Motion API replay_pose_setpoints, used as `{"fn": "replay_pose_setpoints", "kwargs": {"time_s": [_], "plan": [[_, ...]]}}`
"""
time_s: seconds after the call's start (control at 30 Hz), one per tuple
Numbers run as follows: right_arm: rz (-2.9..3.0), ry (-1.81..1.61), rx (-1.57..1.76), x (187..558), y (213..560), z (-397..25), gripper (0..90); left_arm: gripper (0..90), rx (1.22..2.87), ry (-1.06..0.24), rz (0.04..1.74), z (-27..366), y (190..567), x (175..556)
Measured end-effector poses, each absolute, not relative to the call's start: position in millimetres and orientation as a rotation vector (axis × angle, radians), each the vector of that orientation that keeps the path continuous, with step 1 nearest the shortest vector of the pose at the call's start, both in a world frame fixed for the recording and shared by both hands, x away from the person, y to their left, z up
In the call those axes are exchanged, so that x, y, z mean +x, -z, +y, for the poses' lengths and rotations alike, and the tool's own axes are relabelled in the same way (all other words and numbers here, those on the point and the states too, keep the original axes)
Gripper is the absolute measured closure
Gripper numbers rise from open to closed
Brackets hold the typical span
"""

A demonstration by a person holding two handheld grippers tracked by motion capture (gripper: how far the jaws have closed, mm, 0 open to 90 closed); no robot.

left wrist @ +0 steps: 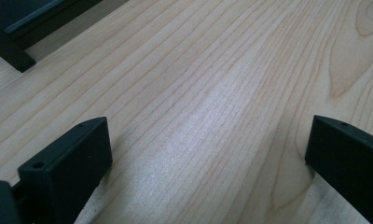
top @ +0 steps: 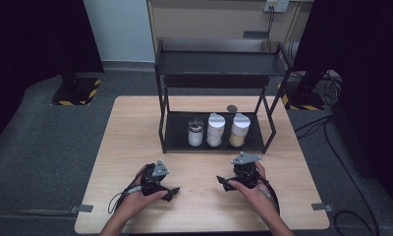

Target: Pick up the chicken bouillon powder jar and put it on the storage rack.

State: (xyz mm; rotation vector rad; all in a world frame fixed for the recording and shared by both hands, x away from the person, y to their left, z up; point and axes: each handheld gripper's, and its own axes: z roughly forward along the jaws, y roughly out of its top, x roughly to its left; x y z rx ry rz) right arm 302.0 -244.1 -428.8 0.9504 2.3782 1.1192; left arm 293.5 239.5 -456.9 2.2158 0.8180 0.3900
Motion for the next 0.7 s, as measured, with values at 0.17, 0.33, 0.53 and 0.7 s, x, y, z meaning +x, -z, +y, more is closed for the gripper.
{"fn": "replay_pose_setpoints", "kwargs": {"time_s": [0.17,0.33,0.53,0.7], "plan": [[2.390,-1.119,0.958,303,435,-248,4.0,0.0,2.216,-0.390,0.818,239,457,294],[2.386,-1.118,0.991,304,441,-251,4.1,0.0,2.216,-0.390,0.818,239,457,294],[2.400,-1.075,1.011,307,449,-249,4.4,0.0,2.216,-0.390,0.818,239,457,294],[2.389,-1.048,1.016,307,458,-247,2.9,0.0,2.216,-0.390,0.818,239,457,294]]}}
